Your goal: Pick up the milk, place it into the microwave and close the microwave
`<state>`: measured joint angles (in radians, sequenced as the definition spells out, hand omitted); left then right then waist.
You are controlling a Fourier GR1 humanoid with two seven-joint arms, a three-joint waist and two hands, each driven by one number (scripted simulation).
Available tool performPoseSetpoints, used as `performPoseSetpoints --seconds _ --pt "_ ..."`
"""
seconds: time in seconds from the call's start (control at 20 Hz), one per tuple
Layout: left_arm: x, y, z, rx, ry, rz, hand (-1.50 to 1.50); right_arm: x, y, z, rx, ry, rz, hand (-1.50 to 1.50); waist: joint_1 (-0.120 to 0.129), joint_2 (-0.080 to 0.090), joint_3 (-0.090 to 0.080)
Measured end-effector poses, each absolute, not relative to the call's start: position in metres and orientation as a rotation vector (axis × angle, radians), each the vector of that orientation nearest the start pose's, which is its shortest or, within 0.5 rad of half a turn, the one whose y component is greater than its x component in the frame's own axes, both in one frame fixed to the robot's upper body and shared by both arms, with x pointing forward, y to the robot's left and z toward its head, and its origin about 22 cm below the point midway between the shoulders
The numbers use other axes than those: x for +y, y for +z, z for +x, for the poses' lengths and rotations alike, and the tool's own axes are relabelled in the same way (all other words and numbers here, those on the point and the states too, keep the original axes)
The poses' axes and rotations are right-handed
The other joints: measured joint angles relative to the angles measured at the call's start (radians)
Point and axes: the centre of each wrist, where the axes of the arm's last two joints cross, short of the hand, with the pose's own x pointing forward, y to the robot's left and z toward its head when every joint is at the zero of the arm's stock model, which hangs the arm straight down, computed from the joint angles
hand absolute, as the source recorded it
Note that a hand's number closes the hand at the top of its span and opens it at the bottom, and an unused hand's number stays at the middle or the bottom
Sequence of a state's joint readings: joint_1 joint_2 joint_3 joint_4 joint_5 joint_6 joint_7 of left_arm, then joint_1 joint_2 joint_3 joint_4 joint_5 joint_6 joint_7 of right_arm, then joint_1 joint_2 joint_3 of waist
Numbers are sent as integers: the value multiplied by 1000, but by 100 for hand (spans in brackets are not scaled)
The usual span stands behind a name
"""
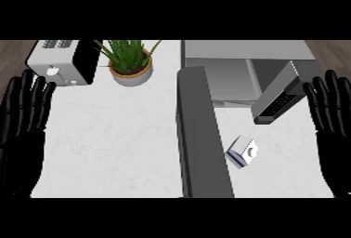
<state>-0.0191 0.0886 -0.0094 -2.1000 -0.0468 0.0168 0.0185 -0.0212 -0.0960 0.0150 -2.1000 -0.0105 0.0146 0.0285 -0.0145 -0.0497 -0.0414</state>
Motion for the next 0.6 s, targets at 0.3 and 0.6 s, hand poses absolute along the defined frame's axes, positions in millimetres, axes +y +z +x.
performPoseSetpoints --seconds 0.3,0.6 --pt "237 123 217 -2108 -132 55 -150 -215 131 220 -2089 46 -205 -150 14 39 31" --pt "232 105 212 -1998 -34 21 -150 -189 117 230 -2011 -141 -221 -150 19 48 39"
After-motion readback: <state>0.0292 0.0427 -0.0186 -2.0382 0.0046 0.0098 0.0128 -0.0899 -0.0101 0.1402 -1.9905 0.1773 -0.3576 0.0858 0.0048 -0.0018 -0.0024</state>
